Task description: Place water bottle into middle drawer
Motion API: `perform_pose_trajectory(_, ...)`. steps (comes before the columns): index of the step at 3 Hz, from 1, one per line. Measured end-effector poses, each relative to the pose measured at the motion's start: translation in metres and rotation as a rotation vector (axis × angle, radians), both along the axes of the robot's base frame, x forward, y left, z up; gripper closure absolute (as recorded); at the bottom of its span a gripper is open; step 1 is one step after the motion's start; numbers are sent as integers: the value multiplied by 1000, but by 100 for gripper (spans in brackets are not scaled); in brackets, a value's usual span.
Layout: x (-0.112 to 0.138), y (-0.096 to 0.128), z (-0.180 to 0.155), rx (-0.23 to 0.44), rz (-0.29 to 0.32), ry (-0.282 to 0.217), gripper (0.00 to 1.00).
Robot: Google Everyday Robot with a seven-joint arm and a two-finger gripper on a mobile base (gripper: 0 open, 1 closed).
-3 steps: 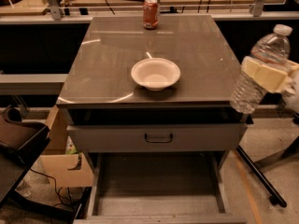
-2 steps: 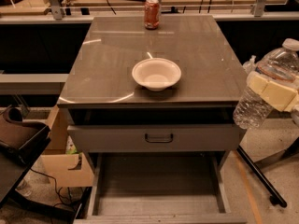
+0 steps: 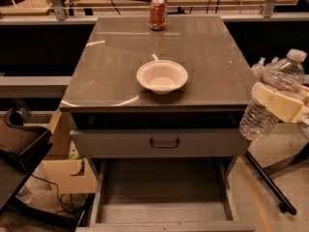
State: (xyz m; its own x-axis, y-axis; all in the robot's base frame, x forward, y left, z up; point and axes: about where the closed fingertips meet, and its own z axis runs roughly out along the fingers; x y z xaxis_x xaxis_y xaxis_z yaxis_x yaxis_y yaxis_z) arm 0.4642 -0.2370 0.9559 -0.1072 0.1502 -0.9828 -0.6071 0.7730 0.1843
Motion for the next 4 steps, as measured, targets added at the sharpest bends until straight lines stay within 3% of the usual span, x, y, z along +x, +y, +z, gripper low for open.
perform_pose_trajectory(1, -18, -5, -37, -55, 43, 16, 100)
perform_pose_trajectory(2, -32, 1, -72, -133, 128, -4, 100)
perform_pose_trajectory(3, -41, 20, -118, -183, 255, -13, 100)
perform_pose_trajectory(4, -50, 40, -155, -183, 354, -15, 100)
